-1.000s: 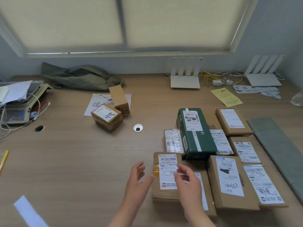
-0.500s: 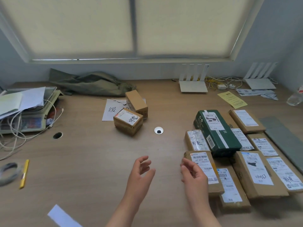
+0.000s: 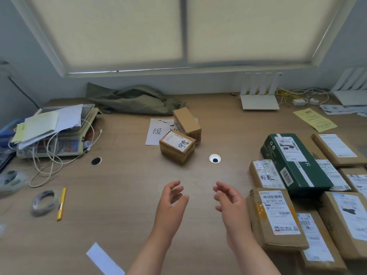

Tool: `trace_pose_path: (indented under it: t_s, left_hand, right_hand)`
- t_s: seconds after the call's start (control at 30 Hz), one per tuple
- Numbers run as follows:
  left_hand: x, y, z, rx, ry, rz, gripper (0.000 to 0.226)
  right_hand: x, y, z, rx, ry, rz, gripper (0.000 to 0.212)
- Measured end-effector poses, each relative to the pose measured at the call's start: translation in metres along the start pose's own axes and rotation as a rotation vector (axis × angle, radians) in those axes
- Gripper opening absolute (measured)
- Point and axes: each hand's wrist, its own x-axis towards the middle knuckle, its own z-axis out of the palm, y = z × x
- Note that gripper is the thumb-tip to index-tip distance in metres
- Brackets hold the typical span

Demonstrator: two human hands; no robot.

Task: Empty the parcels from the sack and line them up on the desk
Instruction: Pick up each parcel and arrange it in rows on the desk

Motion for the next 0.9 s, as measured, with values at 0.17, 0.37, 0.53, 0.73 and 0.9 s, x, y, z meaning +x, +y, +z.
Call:
trace_pose_path:
  t_s: [0.17,0.37,0.53,0.73,0.9]
  left_hand:
    - [0.041,0.008,-0.020,-0.004,-0.014,-0.002,0.035]
    - [0.112,0.016,-0.039,0.008,-0.053,-0.035,0.034]
    - [0.176,0.022,-0.042,0.008,-0.053,-0.076,0.036]
    - [0.238,0.015,-0.033,-0.040,-0.001,-0.152,0.034]
    - [0.268,0.000,-0.019,0.001,-0.013,-0.210,0.041]
  right_hand:
    - [0.021,-0.001,0.037,-0.019,0.000,0.021,0.027]
    - [0.075,0.000,0.089,-0.038,0.028,0.046,0.028]
    - [0.135,0.004,0.122,-0.089,0.036,0.060,0.028]
    - [0.202,0.014,0.141,-0.176,0.037,0.072,0.043]
    - [0.242,0.020,0.146,-0.199,0.027,0.088,0.054]
